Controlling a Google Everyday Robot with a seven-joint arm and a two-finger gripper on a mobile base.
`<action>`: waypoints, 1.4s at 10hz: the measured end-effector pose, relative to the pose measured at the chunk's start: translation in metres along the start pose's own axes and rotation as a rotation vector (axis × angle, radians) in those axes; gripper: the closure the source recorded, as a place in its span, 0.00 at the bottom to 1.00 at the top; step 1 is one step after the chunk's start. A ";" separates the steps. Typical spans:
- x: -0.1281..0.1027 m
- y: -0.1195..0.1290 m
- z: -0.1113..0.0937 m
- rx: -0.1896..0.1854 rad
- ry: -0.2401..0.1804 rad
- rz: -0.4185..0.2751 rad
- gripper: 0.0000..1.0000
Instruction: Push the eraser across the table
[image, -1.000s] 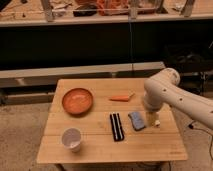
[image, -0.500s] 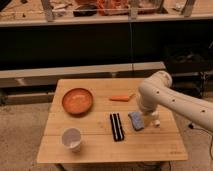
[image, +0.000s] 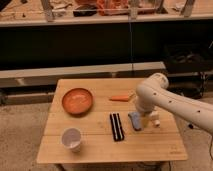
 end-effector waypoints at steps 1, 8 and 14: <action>-0.001 0.000 0.002 -0.001 -0.002 -0.005 0.20; -0.005 0.000 0.015 -0.007 -0.024 -0.047 0.20; -0.009 0.000 0.022 -0.011 -0.040 -0.085 0.20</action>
